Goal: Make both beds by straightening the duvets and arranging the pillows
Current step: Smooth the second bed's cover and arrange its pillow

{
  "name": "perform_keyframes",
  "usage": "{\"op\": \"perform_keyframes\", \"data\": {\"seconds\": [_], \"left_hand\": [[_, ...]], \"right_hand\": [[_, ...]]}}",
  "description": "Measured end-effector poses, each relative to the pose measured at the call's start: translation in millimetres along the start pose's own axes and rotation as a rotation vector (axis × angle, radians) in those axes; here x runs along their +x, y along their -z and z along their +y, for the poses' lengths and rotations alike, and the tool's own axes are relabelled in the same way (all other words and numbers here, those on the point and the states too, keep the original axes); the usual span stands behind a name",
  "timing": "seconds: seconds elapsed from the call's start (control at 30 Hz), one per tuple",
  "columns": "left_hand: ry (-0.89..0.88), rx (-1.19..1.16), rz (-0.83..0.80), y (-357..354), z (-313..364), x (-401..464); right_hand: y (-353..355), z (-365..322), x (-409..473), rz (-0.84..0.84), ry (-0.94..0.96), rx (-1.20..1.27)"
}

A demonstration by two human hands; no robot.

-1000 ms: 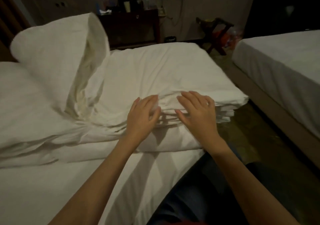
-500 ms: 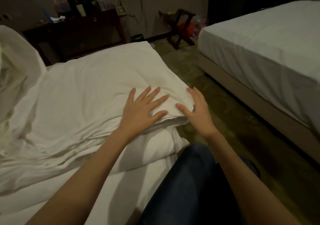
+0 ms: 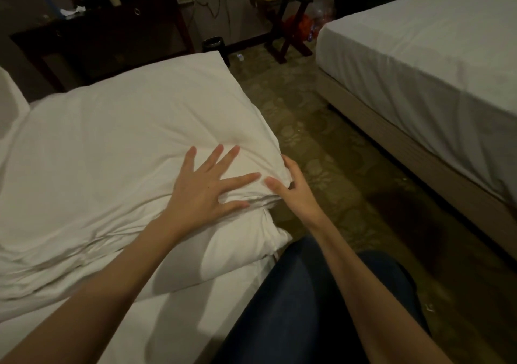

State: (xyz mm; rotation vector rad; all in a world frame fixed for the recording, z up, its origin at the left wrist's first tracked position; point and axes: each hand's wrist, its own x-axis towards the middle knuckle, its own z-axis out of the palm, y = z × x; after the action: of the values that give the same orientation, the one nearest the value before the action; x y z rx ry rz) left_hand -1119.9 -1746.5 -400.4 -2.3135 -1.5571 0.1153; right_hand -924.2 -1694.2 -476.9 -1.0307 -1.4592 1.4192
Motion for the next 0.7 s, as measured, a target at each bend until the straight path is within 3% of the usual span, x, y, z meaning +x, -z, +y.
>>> {"op": "perform_keyframes", "data": {"seconds": [0.17,0.43,0.63,0.7], "left_hand": [[0.058,-0.05,0.004,1.4,4.8,-0.4],[0.108,0.057,-0.006,10.5,25.6,-14.2],[0.017,-0.054,0.105,42.9,8.4,-28.5],[0.018,-0.048,0.018,57.6,0.7,-36.1]], "right_hand": [[0.6,-7.9,2.2,0.081,0.056,0.072],[-6.6,-27.9,-20.9,0.144,0.095,0.139],[-25.1,-53.6,-38.8,0.167,0.164,0.136],[-32.1,-61.1,-46.6,0.168,0.183,0.131]]}}
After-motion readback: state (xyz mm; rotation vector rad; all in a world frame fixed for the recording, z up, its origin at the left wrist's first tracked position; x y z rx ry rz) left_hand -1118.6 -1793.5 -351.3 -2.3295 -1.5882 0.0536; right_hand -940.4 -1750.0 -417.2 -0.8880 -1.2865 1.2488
